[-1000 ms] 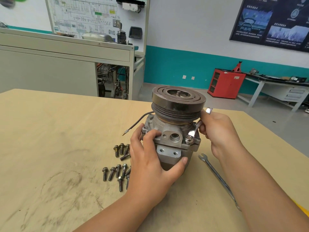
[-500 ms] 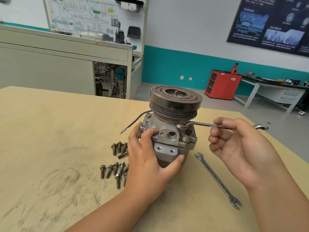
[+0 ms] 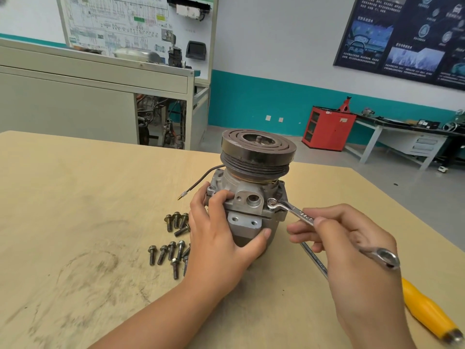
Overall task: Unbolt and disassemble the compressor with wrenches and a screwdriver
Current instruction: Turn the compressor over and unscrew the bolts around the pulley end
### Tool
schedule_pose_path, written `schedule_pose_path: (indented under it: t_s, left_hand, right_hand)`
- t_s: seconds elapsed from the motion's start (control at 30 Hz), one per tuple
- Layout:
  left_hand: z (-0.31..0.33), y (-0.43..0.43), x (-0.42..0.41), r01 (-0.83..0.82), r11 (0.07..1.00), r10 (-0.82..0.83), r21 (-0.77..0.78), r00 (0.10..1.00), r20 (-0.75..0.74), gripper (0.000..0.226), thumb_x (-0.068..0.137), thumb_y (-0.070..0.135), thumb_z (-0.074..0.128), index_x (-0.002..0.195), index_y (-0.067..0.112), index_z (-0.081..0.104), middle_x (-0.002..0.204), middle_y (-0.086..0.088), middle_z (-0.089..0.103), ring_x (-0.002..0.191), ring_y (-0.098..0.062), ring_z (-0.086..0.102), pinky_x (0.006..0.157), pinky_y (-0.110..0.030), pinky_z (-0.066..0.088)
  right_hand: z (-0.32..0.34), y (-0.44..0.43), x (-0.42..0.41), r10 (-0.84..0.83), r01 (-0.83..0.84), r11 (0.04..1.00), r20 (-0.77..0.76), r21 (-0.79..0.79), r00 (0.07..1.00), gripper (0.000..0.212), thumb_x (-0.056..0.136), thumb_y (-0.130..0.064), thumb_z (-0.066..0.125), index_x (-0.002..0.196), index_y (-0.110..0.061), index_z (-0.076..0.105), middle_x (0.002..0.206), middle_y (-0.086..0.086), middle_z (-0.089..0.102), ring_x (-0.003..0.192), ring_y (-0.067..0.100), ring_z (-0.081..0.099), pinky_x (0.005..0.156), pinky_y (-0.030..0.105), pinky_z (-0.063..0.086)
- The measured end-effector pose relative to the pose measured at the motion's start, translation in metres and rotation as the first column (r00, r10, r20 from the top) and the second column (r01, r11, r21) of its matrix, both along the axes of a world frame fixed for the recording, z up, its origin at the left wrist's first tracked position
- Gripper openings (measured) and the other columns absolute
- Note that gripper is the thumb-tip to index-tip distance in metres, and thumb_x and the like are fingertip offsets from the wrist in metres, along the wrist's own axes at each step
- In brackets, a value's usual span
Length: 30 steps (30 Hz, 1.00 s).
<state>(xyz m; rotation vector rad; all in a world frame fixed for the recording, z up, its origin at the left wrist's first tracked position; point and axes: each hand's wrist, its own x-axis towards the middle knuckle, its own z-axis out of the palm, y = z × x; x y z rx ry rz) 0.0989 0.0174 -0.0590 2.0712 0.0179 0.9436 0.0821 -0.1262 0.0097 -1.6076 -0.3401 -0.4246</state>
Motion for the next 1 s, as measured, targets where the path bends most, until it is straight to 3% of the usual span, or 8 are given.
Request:
schedule_pose_path:
  t_s: [0.07,0.2,0.37,0.53,0.77,0.87,0.93,1.0]
  left_hand:
    - [0.000,0.000,0.000,0.000,1.000,0.000,-0.002,1.000,0.003,0.066,0.062,0.062,0.062,0.109,0.053,0.016,0.136,0.023,0.010,0.135,-0.002,0.009,0.105,-0.025,0.017]
    - [0.000,0.001,0.001,0.017,1.000,-0.016,-0.011,1.000,0.010,0.068,0.065,0.056,0.069,0.108,0.055,0.017,0.138,0.021,0.010,0.138,-0.006,0.009,0.107,-0.026,0.018]
    - [0.000,0.001,0.001,0.031,0.999,-0.031,-0.016,0.999,0.009,0.069,0.067,0.054,0.072,0.104,0.060,0.014,0.130,0.030,0.009,0.137,-0.003,0.008,0.106,-0.026,0.017]
    - [0.000,0.001,0.000,0.026,1.000,-0.026,-0.002,1.000,0.009,0.072,0.068,0.050,0.076,0.104,0.060,0.014,0.133,0.028,0.008,0.136,-0.002,0.008,0.106,-0.027,0.018]
    - [0.000,0.000,0.001,0.010,1.000,-0.010,-0.005,1.000,-0.007,0.061,0.058,0.071,0.052,0.107,0.056,0.018,0.131,0.028,0.008,0.130,0.006,0.005,0.102,-0.019,0.016]
    - [-0.001,0.000,0.002,0.000,1.000,0.000,-0.008,1.000,-0.004,0.067,0.058,0.070,0.052,0.114,0.048,0.022,0.130,0.030,0.008,0.135,-0.003,0.010,0.102,-0.021,0.018]
    - [-0.002,0.001,0.002,0.000,1.000,0.000,-0.003,1.000,0.000,0.068,0.059,0.070,0.053,0.115,0.047,0.022,0.127,0.031,0.008,0.136,-0.004,0.010,0.103,-0.022,0.019]
    - [-0.002,0.001,0.002,0.002,1.000,-0.002,-0.002,1.000,0.002,0.068,0.059,0.070,0.053,0.116,0.047,0.023,0.125,0.031,0.005,0.134,-0.002,0.010,0.102,-0.021,0.018]
  right_hand:
    - [-0.001,0.002,-0.001,-0.005,0.006,0.999,-0.015,0.047,1.000,0.025,0.085,0.002,0.051,0.071,-0.010,0.067,0.062,0.005,0.070,0.052,0.016,0.065,0.048,0.012,0.043]
    - [0.004,-0.005,0.015,0.021,0.017,0.981,-0.192,0.191,0.981,0.034,0.085,0.006,0.042,0.061,-0.007,0.062,0.049,0.007,0.061,0.041,0.016,0.053,0.040,0.018,0.035]
    - [0.011,-0.024,0.046,0.096,-0.019,0.970,-0.310,0.241,0.946,0.027,0.085,0.001,0.057,0.061,-0.009,0.052,0.043,-0.002,0.046,0.039,0.009,0.037,0.038,0.016,0.035]
    - [0.009,-0.029,0.066,0.281,-0.153,0.928,-0.368,0.341,0.886,0.013,0.083,-0.004,0.062,0.074,-0.010,0.055,0.048,-0.003,0.049,0.042,0.007,0.044,0.040,0.015,0.038]
    - [0.006,0.005,0.095,0.142,-0.062,0.972,-0.357,0.227,0.923,0.013,0.090,-0.011,0.062,0.078,-0.013,0.058,0.046,-0.010,0.044,0.045,0.004,0.039,0.039,0.016,0.029]
    - [0.007,0.019,0.108,0.124,-0.076,0.986,-0.346,0.150,0.930,0.027,0.089,-0.015,0.061,0.063,-0.015,0.053,0.044,-0.010,0.035,0.046,0.008,0.029,0.044,0.022,0.023]
    - [0.005,0.025,0.114,0.100,-0.076,0.993,-0.330,0.085,0.939,0.031,0.089,-0.017,0.059,0.061,-0.014,0.048,0.049,-0.002,0.036,0.052,0.015,0.028,0.051,0.030,0.024]
    - [0.003,0.029,0.115,0.081,-0.070,0.997,-0.335,0.044,0.939,0.021,0.090,-0.022,0.058,0.072,-0.010,0.054,0.063,0.010,0.045,0.062,0.023,0.034,0.060,0.035,0.028]
